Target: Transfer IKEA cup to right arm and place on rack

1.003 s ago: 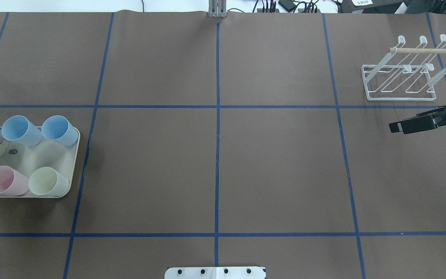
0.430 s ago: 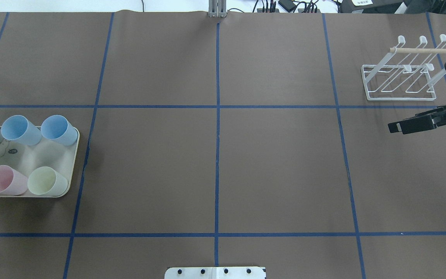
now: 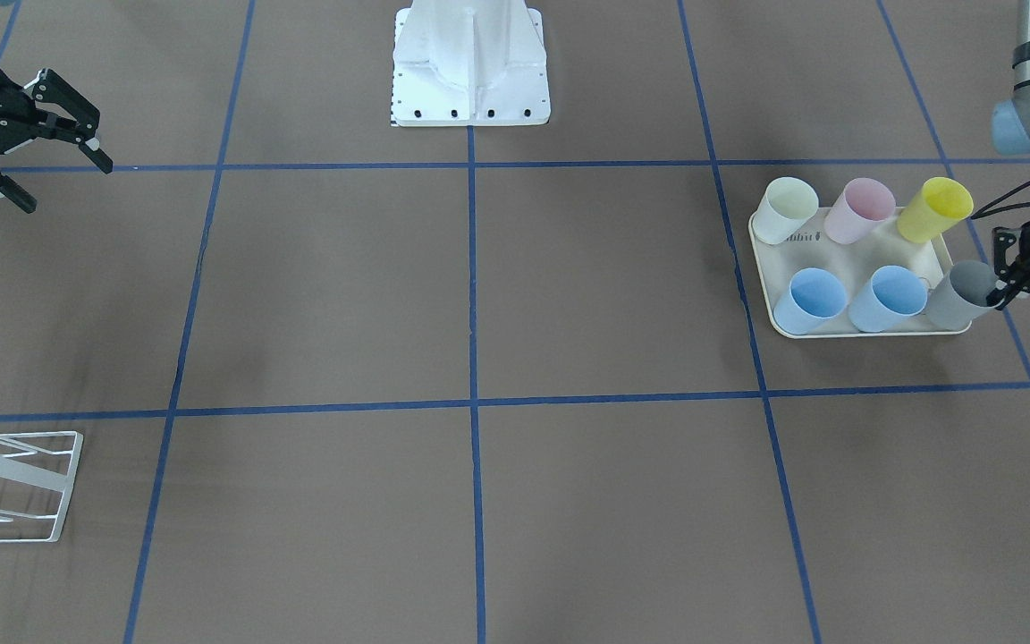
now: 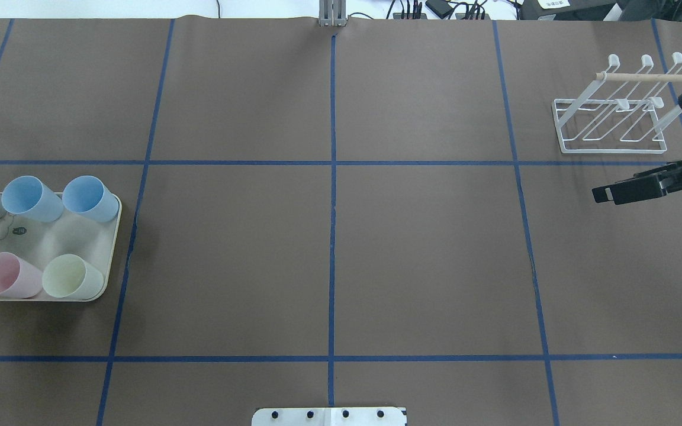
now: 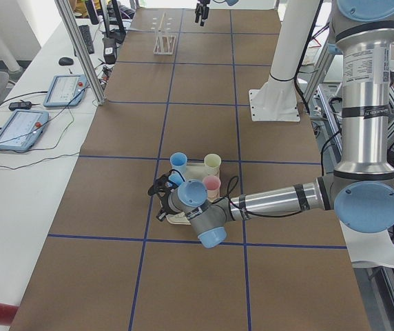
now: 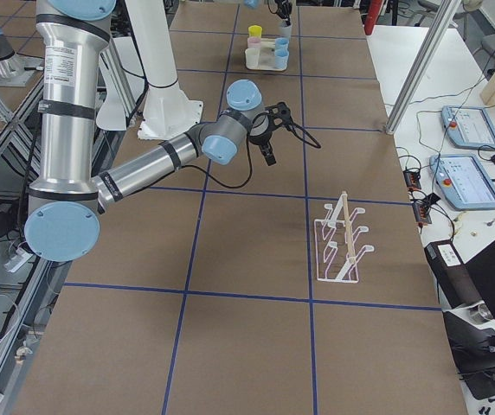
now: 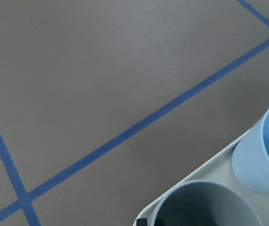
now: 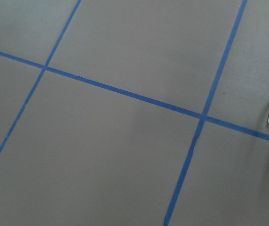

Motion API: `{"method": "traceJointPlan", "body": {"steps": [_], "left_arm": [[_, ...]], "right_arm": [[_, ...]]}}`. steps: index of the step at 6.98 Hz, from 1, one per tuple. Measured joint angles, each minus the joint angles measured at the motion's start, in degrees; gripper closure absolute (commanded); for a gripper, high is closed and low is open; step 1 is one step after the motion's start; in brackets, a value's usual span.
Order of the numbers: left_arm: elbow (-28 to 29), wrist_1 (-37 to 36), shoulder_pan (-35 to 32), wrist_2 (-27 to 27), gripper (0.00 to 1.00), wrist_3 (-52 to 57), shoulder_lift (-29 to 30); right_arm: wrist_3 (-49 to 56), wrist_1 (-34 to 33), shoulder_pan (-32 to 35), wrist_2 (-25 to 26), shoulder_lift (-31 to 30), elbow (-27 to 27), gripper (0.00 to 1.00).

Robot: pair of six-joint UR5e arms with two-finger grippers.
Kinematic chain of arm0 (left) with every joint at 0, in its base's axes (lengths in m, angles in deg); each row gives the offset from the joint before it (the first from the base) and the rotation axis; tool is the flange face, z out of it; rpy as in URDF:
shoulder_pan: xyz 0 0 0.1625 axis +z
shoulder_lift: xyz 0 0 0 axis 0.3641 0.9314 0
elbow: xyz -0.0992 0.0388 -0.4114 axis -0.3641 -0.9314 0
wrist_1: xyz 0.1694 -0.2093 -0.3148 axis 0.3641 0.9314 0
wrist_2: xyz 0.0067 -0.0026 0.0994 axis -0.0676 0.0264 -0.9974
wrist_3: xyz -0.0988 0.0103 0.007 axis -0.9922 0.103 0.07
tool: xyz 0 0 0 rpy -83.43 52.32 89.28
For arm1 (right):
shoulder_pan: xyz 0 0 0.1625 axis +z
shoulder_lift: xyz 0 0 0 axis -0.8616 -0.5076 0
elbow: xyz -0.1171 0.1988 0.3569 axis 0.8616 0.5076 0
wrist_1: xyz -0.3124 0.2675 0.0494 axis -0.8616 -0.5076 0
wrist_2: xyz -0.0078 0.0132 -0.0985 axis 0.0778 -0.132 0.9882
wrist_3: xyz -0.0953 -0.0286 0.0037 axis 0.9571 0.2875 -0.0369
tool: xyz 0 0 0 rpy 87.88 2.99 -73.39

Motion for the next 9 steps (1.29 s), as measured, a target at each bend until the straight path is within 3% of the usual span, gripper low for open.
{"method": "traceJointPlan", "body": {"steps": [2, 4, 5, 7, 9], "left_arm": [[-7.16, -6.9, -4.93, 2.93, 1.0, -0.26, 0.42], [-23.36, -23.77, -6.63, 4.08, 1.0, -4.9, 1.05], [-30.81, -28.73, -6.16, 4.72, 1.0, -13.02, 1.33], [-40.06, -29.58, -0.84, 7.38, 1.0, -33.26, 3.14], [-42.25, -26.68, 9.6, 5.63, 1.0, -53.38, 10.64]], "right_arm": [[1.5, 2.91, -1.2, -0.39, 6.04, 1.67, 0.0], [2.52, 15.09, -4.27, -0.48, 12.79, 8.74, 0.01], [2.86, 20.87, -6.11, 1.46, 14.76, 11.68, 0.01], [4.72, 32.41, -13.64, 12.22, 16.11, 15.11, 0.01], [11.85, 37.05, -20.79, 20.89, 19.04, 17.33, 0.01]]}}
